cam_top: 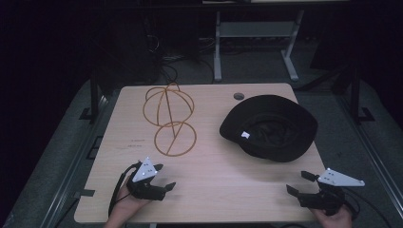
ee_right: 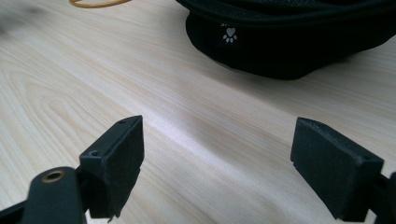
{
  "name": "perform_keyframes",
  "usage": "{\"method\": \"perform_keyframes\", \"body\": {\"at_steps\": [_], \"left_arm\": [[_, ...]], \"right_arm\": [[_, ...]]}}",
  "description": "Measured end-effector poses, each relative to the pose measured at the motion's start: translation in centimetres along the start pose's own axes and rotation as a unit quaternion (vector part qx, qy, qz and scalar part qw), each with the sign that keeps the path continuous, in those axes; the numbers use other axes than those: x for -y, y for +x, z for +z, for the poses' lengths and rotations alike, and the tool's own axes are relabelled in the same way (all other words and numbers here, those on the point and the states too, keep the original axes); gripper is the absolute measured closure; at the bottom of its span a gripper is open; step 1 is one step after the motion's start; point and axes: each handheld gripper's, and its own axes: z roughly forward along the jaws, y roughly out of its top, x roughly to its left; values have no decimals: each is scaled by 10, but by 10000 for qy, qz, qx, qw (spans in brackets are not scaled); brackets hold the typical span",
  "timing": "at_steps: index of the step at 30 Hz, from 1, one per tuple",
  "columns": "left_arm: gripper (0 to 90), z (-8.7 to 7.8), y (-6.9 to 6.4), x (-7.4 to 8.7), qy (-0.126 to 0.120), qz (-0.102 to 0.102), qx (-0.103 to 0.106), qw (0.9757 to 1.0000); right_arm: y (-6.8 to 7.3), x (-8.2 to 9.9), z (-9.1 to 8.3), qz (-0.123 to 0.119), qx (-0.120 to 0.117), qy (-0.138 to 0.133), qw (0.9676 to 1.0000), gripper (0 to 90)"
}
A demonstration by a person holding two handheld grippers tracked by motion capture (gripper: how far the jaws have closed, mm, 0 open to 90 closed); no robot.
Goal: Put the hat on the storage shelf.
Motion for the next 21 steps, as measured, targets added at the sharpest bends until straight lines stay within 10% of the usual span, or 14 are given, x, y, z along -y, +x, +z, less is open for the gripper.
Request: {"method": "perform_keyframes", "body": {"at_steps": [21], "left_arm": [[201,12,-19,-32,-218,90,589,9980]], "right_arm": [[-4,3,-6,221,-135,-178,9995,161]]}}
